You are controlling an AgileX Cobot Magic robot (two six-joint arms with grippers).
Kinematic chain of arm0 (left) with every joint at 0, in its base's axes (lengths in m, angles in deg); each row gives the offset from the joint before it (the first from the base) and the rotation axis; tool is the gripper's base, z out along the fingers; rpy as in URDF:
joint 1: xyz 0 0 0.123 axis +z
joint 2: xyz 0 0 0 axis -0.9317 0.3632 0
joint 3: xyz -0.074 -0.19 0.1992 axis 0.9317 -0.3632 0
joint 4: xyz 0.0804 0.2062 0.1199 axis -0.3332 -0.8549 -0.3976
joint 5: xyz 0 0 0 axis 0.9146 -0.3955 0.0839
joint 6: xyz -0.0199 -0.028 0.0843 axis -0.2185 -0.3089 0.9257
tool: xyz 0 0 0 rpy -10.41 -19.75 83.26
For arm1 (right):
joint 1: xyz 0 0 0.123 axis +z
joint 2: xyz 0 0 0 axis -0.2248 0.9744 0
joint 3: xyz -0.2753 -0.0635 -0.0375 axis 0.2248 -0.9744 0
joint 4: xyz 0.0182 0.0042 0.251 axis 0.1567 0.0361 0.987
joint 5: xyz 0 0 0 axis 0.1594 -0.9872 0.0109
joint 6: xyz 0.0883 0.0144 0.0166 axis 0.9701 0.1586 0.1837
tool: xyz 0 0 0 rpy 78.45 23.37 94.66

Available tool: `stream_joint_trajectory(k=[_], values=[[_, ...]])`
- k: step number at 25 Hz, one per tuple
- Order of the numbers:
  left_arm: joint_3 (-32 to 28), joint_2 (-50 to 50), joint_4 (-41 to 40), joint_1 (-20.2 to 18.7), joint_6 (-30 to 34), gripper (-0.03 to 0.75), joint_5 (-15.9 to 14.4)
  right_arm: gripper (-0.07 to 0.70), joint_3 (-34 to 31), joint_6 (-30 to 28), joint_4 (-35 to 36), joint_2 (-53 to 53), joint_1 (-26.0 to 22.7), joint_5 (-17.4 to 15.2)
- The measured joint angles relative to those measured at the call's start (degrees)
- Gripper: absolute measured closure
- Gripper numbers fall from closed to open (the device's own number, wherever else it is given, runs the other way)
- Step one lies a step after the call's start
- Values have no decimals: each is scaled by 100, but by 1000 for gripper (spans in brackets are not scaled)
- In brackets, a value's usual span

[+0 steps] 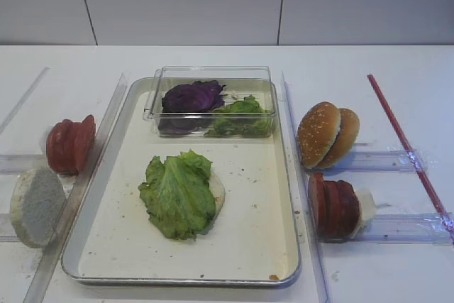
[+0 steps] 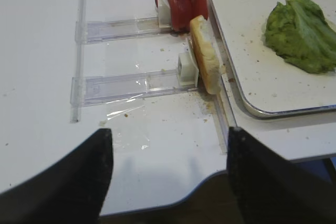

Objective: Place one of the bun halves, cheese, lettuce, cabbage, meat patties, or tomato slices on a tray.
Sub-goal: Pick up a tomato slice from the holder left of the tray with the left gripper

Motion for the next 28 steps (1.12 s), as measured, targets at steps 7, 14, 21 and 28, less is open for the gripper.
stream_joint_trajectory(k=[7, 14, 21, 28], values=[[0, 0, 0, 0, 0, 287, 0, 139, 0, 0, 0, 0, 0, 0], [0, 0, 0, 0, 0, 287, 0, 139, 0, -23, 0, 0, 0, 0], [0, 0, 10, 0, 0, 287, 0, 139, 0, -40, 0, 0, 0, 0], [0, 0, 18, 0, 0, 287, 0, 139, 0, -30, 0, 0, 0, 0]])
